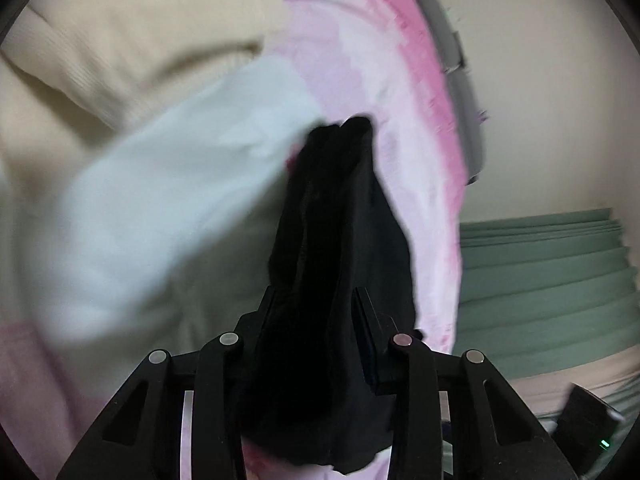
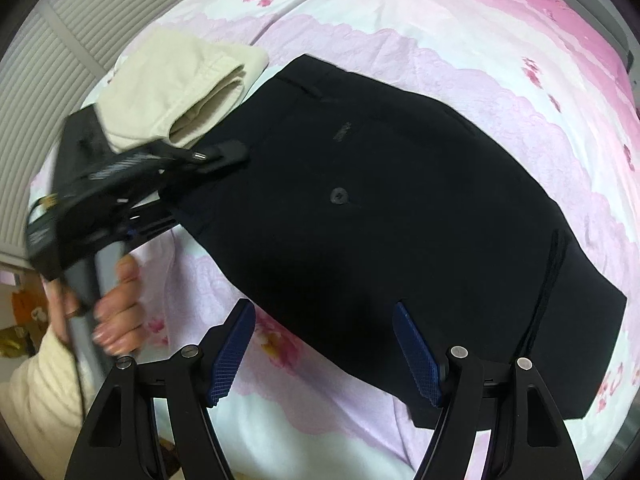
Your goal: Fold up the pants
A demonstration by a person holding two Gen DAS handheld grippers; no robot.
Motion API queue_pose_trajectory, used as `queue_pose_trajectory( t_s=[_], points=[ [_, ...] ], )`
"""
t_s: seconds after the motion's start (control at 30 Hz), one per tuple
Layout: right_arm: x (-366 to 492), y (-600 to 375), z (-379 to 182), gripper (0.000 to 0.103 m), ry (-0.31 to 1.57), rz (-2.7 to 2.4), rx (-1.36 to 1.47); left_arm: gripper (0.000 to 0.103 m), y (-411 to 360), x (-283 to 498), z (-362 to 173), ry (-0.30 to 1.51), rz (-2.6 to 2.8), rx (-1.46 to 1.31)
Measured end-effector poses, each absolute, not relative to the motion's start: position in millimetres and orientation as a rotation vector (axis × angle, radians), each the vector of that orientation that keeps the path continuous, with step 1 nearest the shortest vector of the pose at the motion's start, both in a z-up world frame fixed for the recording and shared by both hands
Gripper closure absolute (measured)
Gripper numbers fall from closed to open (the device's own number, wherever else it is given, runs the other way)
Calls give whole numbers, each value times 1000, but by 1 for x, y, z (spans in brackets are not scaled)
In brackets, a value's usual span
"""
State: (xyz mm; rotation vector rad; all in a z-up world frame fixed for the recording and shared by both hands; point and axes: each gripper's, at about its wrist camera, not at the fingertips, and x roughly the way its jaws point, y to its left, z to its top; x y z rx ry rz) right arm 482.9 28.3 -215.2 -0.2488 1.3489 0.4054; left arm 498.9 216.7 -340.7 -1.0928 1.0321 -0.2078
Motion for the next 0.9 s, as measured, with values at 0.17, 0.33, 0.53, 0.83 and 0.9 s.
queue_pose_trajectory(
  t_s=[0.17, 0.33, 0.53, 0.83, 0.9],
  points=[
    [477, 5, -203, 31, 1317, 376, -216, 74, 213, 508, -354, 1103, -134, -1103],
    [471, -28, -192, 31, 1281, 335, -138, 82, 172, 516, -274, 1076, -116, -778],
    [454, -95, -164, 31, 1219, 279, -23, 83, 108, 522, -186, 999, -130, -516],
    [426, -221, -119, 31, 1105, 130, 129, 83, -26, 517, -89, 874, -284, -245],
    [417, -251, -110, 31, 1080, 95, 161, 83, -57, 520, -79, 878, -308, -222]
  ],
)
